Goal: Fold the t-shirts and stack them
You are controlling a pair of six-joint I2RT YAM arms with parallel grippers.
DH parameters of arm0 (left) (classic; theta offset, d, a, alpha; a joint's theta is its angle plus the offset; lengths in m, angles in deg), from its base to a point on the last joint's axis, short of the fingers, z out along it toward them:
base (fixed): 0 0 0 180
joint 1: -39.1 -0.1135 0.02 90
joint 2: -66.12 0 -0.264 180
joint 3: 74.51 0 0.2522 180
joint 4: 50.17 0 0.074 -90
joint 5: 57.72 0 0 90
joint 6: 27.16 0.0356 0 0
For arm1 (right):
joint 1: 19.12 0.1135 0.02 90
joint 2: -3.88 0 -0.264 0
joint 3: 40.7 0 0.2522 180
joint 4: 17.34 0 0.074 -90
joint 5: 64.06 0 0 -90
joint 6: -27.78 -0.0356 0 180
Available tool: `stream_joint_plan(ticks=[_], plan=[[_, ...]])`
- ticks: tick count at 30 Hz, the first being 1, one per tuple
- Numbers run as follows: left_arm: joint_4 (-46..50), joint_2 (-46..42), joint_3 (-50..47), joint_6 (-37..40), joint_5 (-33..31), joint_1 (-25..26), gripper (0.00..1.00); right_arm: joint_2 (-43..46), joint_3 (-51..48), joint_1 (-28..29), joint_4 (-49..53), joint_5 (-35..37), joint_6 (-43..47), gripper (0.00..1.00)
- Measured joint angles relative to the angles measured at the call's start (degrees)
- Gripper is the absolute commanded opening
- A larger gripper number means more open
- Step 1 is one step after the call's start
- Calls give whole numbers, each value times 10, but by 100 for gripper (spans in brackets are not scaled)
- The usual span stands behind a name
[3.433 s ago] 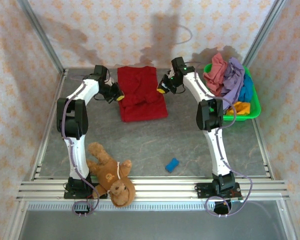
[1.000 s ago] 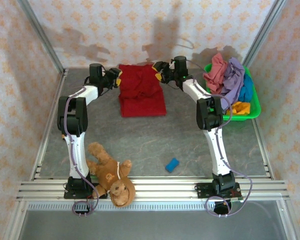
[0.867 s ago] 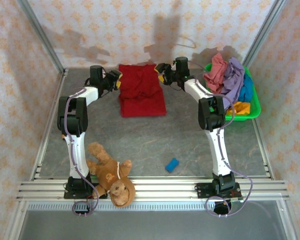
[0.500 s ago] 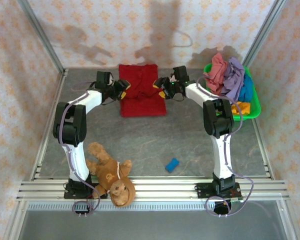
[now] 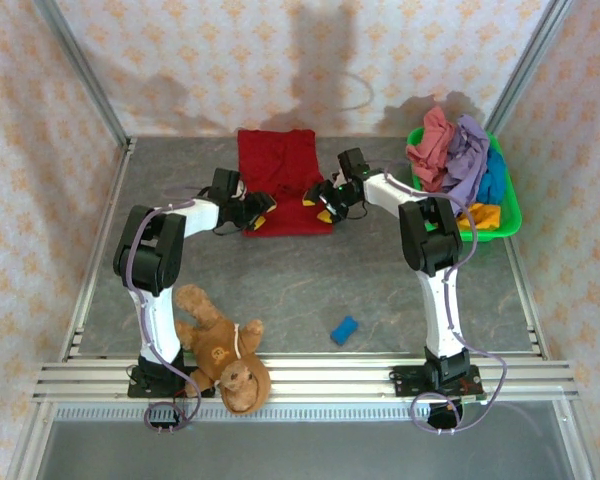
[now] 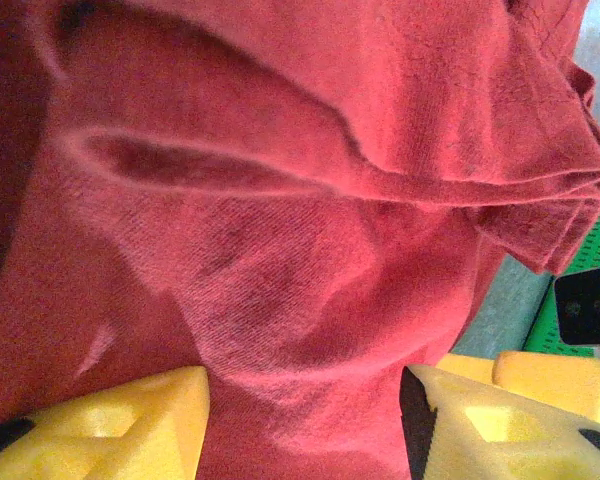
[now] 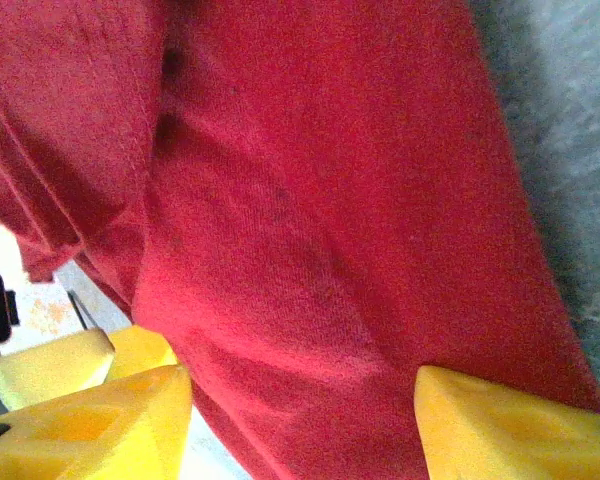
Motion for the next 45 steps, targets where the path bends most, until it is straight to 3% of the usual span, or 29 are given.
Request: stream_joint_plan(ticks=[6,15,23,30,39,45], plan=[[-20,-62,-85,5,-13,31,56,78,-123,6,-5,2,32,60],[-52,-219,-279,-45,-65,156,57,297,-409,41,-9,25,1,60],[-28,-257,-288,-83,-98,197,58,386,-439,53,19,33,-18,61],[27,-255,-181,-78,-117,195,59,382,-416,51,-51,36,-64,61],[6,-124,-113,-89,-102,191,59,268,-392,18,-210,21,-149,61],[19,-114,-72,-86,-104,186,59,210,-385,-9,-339,-3,-229,61]])
